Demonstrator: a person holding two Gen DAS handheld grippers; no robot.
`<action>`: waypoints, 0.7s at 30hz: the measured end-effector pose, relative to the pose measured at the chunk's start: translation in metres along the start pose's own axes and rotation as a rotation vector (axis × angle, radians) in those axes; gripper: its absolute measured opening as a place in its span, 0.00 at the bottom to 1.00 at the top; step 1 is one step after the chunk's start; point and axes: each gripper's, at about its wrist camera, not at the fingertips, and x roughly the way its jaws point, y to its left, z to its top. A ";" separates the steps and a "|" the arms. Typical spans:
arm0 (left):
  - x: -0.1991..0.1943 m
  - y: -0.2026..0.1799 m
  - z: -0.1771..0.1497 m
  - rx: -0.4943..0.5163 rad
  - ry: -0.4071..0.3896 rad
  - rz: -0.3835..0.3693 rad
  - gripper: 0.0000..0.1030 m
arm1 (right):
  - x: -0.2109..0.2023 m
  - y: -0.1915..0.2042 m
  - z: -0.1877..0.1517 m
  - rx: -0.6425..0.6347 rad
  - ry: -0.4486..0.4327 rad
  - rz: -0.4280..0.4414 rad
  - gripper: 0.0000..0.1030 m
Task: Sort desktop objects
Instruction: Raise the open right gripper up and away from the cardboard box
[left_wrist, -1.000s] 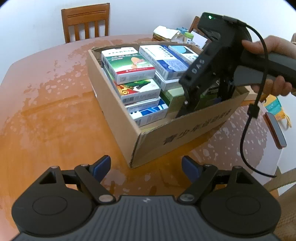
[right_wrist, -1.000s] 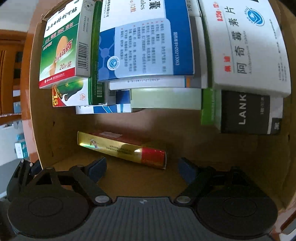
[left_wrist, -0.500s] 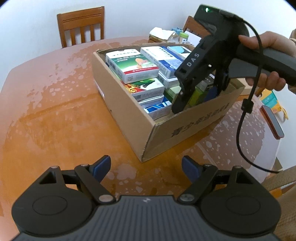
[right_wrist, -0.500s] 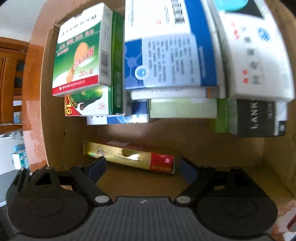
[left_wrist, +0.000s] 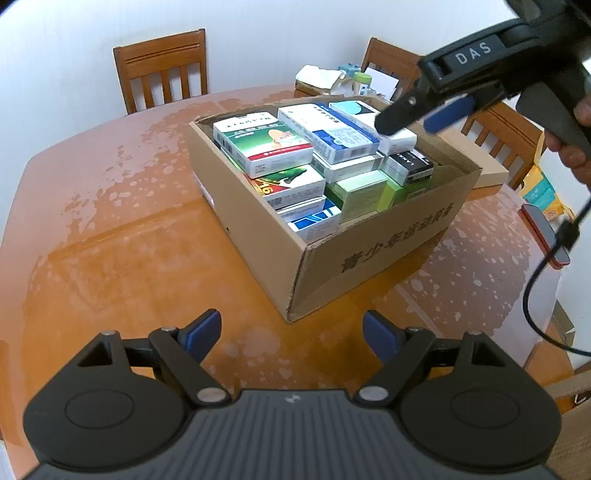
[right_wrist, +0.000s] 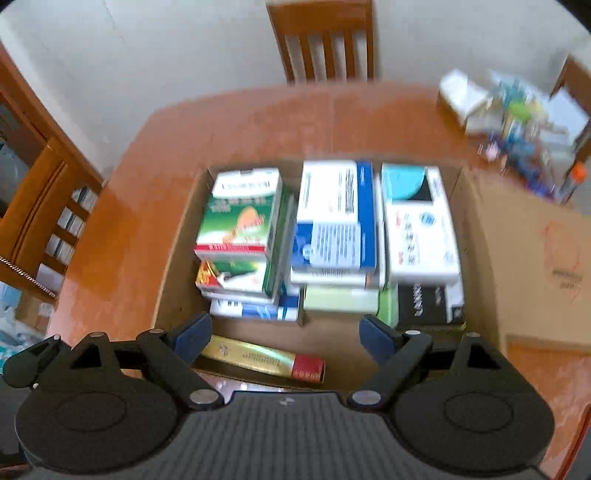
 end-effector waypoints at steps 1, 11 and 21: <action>-0.001 0.000 -0.001 0.000 -0.001 -0.005 0.81 | -0.003 0.005 -0.004 -0.024 -0.041 -0.023 0.88; -0.002 0.008 -0.002 0.020 -0.023 -0.052 0.81 | -0.029 0.044 -0.019 -0.111 -0.319 -0.225 1.00; -0.005 0.022 -0.005 0.025 -0.039 -0.073 0.81 | -0.046 0.066 -0.017 -0.100 -0.373 -0.266 1.00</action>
